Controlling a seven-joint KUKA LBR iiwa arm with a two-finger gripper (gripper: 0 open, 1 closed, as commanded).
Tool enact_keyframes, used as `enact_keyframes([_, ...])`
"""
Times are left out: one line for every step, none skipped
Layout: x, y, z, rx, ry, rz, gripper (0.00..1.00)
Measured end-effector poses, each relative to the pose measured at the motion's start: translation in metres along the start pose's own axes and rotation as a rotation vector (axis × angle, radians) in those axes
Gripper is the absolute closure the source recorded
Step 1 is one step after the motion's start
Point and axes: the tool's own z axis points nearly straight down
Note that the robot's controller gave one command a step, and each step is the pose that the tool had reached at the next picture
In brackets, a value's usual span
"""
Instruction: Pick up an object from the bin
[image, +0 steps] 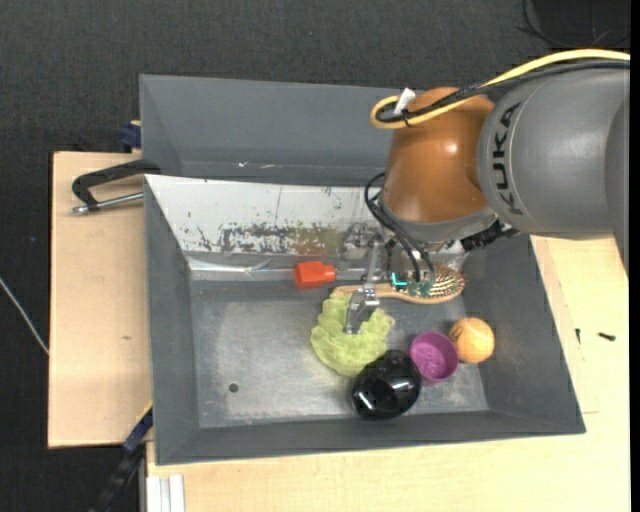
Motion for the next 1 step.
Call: enact_keyframes([-0.0019,-0.0002,-0.0042,0.000,-0.008,0.001,0.00])
